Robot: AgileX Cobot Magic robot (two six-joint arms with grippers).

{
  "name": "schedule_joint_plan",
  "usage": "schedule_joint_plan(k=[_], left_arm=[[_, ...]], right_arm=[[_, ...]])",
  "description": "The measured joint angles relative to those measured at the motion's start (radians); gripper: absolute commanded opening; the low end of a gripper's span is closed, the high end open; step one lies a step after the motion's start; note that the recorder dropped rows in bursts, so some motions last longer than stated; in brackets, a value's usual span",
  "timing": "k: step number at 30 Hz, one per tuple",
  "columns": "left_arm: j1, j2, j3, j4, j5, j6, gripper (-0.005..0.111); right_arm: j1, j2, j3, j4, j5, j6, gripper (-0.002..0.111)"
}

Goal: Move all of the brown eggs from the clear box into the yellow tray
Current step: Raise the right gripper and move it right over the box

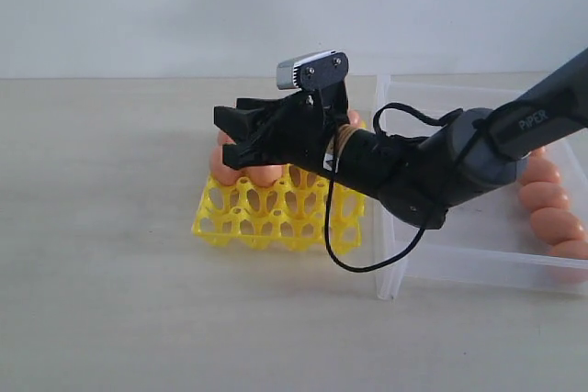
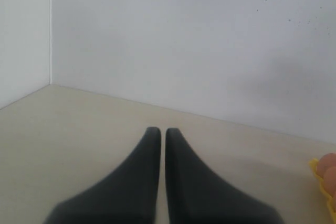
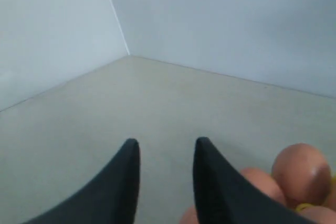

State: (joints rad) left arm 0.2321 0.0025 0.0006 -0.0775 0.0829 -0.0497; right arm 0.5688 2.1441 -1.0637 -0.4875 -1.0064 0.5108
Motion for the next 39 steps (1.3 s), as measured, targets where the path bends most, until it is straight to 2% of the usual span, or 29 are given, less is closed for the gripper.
schedule_joint_plan(k=[2,7,10,13,19,25,27,30,33,36,39], left_arm=[[0.000,0.000,0.000,0.000,0.000,0.000,0.004],[0.000,0.000,0.000,0.000,0.000,0.000,0.004],[0.000,0.000,0.000,0.000,0.000,0.000,0.004],[0.000,0.000,0.000,0.000,0.000,0.000,0.004],[0.000,0.000,0.000,0.000,0.000,0.000,0.004],[0.000,0.000,0.000,0.000,0.000,0.000,0.004],[0.000,0.000,0.000,0.000,0.000,0.000,0.004],[0.000,0.000,0.000,0.000,0.000,0.000,0.004],[0.000,0.000,0.000,0.000,0.000,0.000,0.004],[0.000,0.000,0.000,0.000,0.000,0.000,0.004],[0.000,0.000,0.000,0.000,0.000,0.000,0.004]], right_arm=[[0.000,0.000,0.000,-0.037,0.014,0.033,-0.001],[0.000,-0.002,0.000,-0.185,0.041,0.154,0.000],[0.000,-0.040,0.004,-0.317,0.044,0.151,0.000],[0.000,-0.114,0.004,-0.450,0.126,0.137,0.000],[0.000,-0.297,0.004,-0.707,0.613,0.255,0.000],[0.000,-0.411,0.004,-0.736,1.123,0.354,0.000],[0.000,-0.431,0.004,-0.696,1.250,0.329,0.000],[0.000,-0.447,0.004,-0.514,1.409,0.156,0.000],[-0.030,-0.449,-0.022,-0.153,1.578,-0.156,0.000],[-0.114,-0.449,-0.051,0.190,1.777,-0.435,0.000],[-0.202,-0.449,-0.058,0.396,1.950,-0.615,0.000]])
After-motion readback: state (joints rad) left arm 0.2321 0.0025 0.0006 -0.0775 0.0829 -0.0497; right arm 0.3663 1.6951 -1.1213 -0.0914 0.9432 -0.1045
